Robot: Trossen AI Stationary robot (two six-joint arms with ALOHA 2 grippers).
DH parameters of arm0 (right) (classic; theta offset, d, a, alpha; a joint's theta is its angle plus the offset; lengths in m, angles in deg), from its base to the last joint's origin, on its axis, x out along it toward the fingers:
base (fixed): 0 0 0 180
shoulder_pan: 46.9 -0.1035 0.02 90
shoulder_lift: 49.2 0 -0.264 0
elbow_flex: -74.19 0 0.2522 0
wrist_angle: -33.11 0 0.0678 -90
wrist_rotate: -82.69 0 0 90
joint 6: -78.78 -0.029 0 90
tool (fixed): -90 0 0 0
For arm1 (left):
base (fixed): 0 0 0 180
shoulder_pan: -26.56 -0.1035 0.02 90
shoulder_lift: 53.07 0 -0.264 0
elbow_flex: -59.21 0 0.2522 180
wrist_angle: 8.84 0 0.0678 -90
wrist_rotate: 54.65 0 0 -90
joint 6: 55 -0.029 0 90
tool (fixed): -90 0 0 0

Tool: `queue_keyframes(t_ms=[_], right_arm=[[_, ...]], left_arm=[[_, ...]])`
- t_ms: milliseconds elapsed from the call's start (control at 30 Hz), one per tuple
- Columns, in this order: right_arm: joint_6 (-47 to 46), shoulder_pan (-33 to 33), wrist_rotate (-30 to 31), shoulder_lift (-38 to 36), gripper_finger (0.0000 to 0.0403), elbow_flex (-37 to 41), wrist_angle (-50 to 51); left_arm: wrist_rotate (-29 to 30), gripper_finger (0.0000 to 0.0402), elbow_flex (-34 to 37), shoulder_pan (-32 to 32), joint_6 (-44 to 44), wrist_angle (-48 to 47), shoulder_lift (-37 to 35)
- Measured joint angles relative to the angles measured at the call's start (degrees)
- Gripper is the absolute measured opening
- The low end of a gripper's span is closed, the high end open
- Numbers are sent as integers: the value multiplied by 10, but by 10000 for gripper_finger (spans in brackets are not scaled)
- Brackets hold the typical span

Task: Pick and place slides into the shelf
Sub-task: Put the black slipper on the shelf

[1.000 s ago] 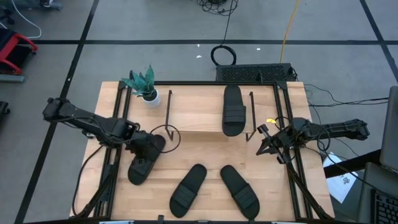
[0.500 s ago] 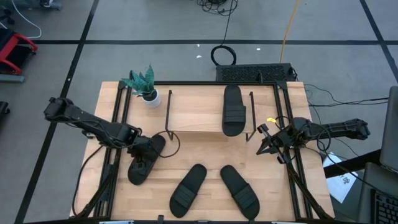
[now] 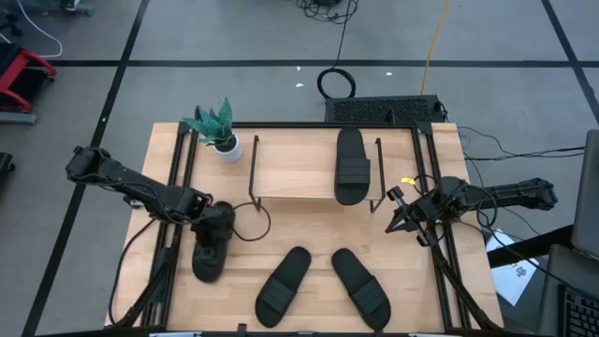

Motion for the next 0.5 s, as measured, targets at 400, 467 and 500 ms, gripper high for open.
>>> queue_keyframes(t_ms=[400,467,500], right_arm=[[0,0,0,0,0,0,1],[0,0,0,0,0,0,0],[0,0,0,0,0,0,0]], left_arm=[[38,5,-54,12,-8,-12,-10],[87,6,-88,24,-16,-27,-20],[111,5,-107,31,-18,-40,-26]])
